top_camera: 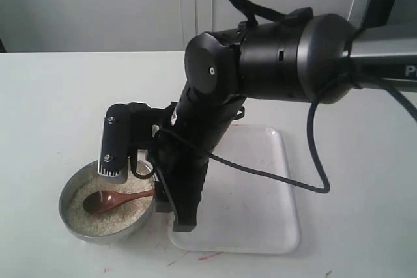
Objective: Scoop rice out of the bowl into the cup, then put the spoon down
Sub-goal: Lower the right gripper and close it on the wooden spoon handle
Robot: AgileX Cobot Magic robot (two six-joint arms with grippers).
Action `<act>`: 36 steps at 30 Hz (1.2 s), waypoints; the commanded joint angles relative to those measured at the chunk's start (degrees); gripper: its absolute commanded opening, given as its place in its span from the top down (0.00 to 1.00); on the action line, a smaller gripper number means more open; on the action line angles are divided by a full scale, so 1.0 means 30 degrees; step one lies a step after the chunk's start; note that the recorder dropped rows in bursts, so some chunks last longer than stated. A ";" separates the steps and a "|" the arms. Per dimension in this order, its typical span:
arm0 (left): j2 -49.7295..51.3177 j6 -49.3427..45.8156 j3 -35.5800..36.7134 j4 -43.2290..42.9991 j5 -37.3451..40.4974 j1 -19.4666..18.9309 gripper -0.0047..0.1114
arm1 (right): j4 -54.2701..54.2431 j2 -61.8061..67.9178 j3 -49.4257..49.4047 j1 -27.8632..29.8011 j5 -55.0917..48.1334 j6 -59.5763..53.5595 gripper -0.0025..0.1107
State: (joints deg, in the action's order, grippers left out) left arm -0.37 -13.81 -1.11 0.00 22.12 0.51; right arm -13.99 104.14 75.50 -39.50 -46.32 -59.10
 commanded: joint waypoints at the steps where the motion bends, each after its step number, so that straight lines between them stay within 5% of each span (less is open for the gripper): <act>1: 0.0125 0.0112 0.0175 0.0108 0.0922 0.0074 0.84 | 0.0428 0.0218 0.0151 -0.0031 0.0692 0.0361 0.52; 36: 0.0125 0.0112 0.0175 0.0108 0.0922 0.0074 0.84 | 0.1720 0.1567 0.0151 -0.0031 0.1464 0.1804 0.58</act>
State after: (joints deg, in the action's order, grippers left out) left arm -0.37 -13.81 -1.11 0.00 22.12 0.51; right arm -9.59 108.96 75.50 -39.50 -42.09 -53.99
